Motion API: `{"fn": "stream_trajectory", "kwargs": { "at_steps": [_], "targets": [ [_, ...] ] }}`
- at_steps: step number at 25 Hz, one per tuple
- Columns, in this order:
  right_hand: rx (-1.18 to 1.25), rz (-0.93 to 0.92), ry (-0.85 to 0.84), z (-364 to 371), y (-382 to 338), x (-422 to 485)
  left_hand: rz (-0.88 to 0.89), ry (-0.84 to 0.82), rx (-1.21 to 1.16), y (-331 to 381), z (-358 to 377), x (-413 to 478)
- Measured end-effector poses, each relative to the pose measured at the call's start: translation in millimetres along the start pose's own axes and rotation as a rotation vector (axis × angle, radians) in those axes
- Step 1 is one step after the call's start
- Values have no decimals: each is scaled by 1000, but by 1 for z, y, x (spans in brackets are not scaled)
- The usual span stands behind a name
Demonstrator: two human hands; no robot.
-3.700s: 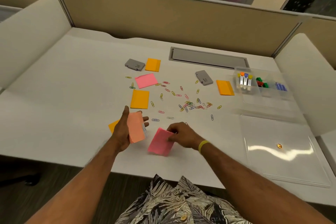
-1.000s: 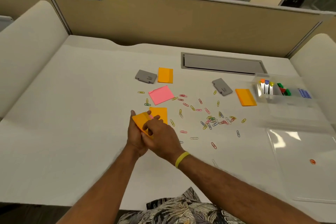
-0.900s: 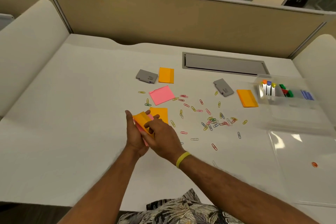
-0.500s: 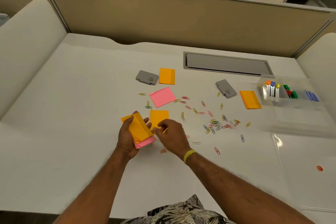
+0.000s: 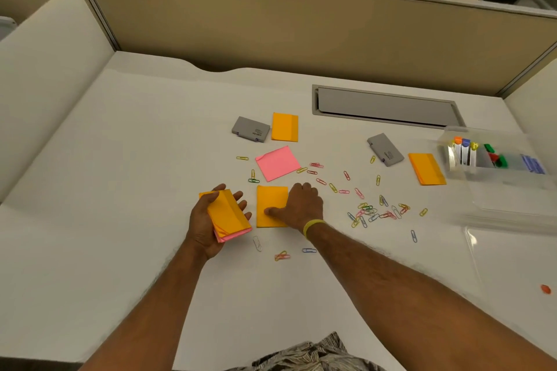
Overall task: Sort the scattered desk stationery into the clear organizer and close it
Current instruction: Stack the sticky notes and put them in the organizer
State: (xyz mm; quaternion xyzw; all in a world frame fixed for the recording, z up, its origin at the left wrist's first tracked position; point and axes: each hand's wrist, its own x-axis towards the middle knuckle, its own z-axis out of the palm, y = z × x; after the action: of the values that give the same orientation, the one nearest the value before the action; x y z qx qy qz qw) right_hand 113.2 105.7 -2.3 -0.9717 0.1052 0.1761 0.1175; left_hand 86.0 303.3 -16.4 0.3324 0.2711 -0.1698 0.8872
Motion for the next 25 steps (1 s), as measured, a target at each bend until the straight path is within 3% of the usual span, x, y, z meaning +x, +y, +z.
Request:
{"fn": "stream_trajectory", "kwargs": {
  "at_steps": [8, 18, 22, 25],
  "targets": [
    [120, 123, -64, 4, -13, 7, 7, 58, 18, 1, 1, 1],
    [321, 66, -55, 2, -5, 7, 23, 95, 35, -1, 2, -3],
    [643, -82, 135, -9, -10, -9, 42, 87, 39, -1, 5, -5],
    [639, -321, 354, -16, -22, -33, 47, 68, 43, -6, 10, -4]
  ]
}}
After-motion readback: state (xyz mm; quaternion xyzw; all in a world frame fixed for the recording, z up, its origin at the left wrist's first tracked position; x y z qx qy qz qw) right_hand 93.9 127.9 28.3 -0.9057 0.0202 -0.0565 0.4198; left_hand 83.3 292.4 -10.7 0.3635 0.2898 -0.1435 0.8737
